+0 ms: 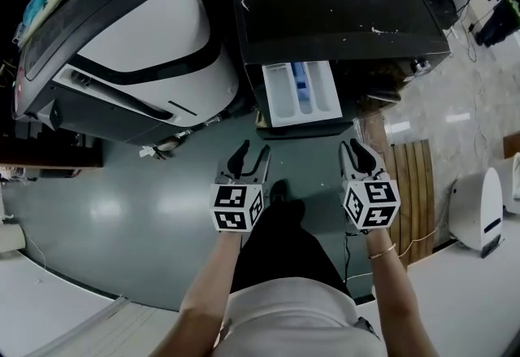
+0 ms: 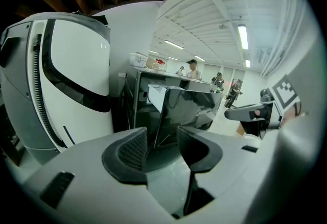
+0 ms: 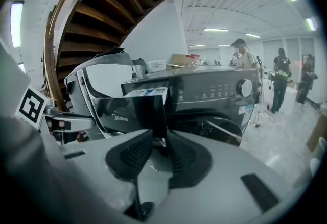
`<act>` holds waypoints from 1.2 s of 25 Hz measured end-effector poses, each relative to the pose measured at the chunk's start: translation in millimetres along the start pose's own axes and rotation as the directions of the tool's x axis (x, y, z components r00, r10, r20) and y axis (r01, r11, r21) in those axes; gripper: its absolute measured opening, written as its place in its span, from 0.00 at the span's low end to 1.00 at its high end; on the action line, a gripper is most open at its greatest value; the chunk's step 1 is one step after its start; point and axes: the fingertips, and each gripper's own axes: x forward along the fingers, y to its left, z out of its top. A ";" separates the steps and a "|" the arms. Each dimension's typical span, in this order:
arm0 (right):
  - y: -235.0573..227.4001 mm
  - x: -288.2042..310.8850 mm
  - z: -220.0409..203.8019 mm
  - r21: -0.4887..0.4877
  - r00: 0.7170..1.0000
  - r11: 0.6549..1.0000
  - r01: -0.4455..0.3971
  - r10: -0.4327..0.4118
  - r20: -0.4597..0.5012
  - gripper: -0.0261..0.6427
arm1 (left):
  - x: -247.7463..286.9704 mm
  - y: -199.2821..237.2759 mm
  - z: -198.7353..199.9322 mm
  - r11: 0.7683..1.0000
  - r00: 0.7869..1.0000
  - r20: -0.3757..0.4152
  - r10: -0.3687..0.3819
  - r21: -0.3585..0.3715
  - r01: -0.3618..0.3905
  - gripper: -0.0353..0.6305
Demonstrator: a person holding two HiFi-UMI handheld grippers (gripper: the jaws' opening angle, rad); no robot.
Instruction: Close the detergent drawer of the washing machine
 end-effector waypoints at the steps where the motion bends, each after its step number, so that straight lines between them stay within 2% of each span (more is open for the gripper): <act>1: -1.2 3.0 0.2 -0.004 1.000 1.000 0.002 -0.002 -0.004 0.15 | 3.0 0.3 0.2 1.000 1.000 -0.002 -0.003 -0.001 0.003 0.32; 24: -1.1 27.5 7.4 -0.067 0.999 0.997 0.027 -0.029 -0.020 0.14 | 25.5 -8.4 7.3 0.997 0.997 -0.015 -0.074 0.002 0.074 0.25; 30: -2.8 34.2 13.5 -0.058 0.999 0.998 0.034 -0.035 -0.008 0.14 | 31.6 -4.0 13.1 0.998 0.998 -0.004 -0.064 -0.009 0.064 0.25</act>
